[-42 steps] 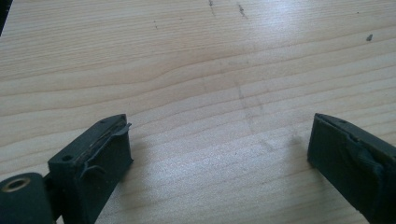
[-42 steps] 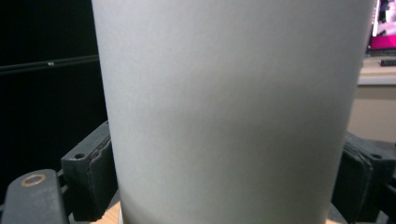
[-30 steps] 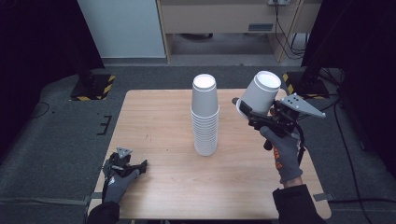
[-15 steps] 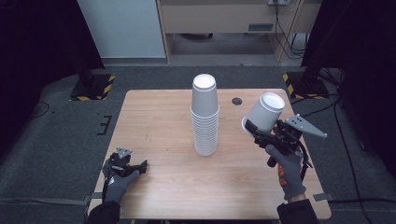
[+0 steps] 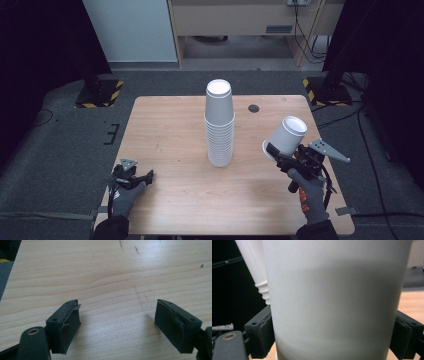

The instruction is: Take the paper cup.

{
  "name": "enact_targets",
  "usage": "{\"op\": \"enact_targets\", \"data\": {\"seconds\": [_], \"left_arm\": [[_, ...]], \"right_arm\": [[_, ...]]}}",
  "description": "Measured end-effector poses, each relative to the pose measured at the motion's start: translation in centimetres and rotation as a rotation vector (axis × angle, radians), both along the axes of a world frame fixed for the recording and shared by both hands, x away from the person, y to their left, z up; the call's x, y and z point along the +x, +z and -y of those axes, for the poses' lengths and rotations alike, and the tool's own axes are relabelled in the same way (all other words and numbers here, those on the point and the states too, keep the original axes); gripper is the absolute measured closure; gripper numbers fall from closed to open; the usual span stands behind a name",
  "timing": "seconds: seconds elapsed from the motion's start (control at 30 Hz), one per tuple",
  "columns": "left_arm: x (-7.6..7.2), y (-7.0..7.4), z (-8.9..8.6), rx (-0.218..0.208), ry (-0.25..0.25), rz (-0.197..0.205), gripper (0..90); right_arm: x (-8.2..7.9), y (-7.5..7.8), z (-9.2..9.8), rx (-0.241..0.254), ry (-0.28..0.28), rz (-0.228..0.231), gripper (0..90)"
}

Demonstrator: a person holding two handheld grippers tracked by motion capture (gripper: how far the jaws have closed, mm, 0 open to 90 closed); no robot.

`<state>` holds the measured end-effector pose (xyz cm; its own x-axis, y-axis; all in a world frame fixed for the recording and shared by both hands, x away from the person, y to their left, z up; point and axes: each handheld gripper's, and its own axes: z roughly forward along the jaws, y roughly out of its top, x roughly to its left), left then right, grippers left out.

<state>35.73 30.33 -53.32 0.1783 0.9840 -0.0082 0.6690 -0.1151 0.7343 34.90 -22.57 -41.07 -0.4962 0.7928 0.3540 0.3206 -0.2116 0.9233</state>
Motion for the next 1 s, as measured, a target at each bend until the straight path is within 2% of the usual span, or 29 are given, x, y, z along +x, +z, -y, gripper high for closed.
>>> {"op": "enact_targets", "data": {"seconds": [0.07,0.1,0.13,0.27,0.37,0.43,0.5,0.7,0.8,0.87,1.0], "left_arm": [[-0.1,0.3,-0.2,0.000,-0.004,0.020,21.8],[-0.2,0.6,-0.2,-0.012,-0.013,0.045,24.4],[-0.2,0.6,-0.2,-0.012,-0.013,0.045,26.0],[-0.4,1.3,0.0,-0.006,-0.057,0.100,30.7],[-0.5,1.5,0.2,-0.012,-0.068,0.116,33.6],[-0.7,1.7,0.5,-0.028,-0.094,0.129,35.5],[-0.8,2.0,1.1,-0.020,-0.122,0.151,37.0],[-1.2,2.7,2.1,-0.021,-0.166,0.199,39.0],[-1.3,3.0,2.5,-0.034,-0.183,0.221,39.9],[-1.5,3.3,2.8,-0.045,-0.197,0.242,40.0],[-1.7,3.9,3.9,-0.087,-0.228,0.283,39.6]], "right_arm": [[0.0,-0.2,0.0,0.009,-0.002,-0.004,12.1],[0.0,-0.5,0.2,0.043,0.000,-0.015,12.0],[0.0,-0.5,0.2,0.043,0.000,-0.015,12.0],[-0.1,-1.1,0.5,0.076,-0.009,-0.037,12.0],[-0.1,-1.2,0.6,0.082,-0.014,-0.039,12.0],[-0.1,-1.4,0.7,0.091,-0.016,-0.043,12.0],[-0.1,-1.5,0.8,0.113,-0.018,-0.053,12.0],[-0.1,-1.6,0.9,0.154,-0.024,-0.068,11.8],[0.0,-1.9,1.0,0.182,-0.023,-0.083,11.8],[0.1,-2.0,1.0,0.184,-0.025,-0.080,11.8],[0.1,-2.1,1.0,0.198,-0.022,-0.089,11.8]]}}
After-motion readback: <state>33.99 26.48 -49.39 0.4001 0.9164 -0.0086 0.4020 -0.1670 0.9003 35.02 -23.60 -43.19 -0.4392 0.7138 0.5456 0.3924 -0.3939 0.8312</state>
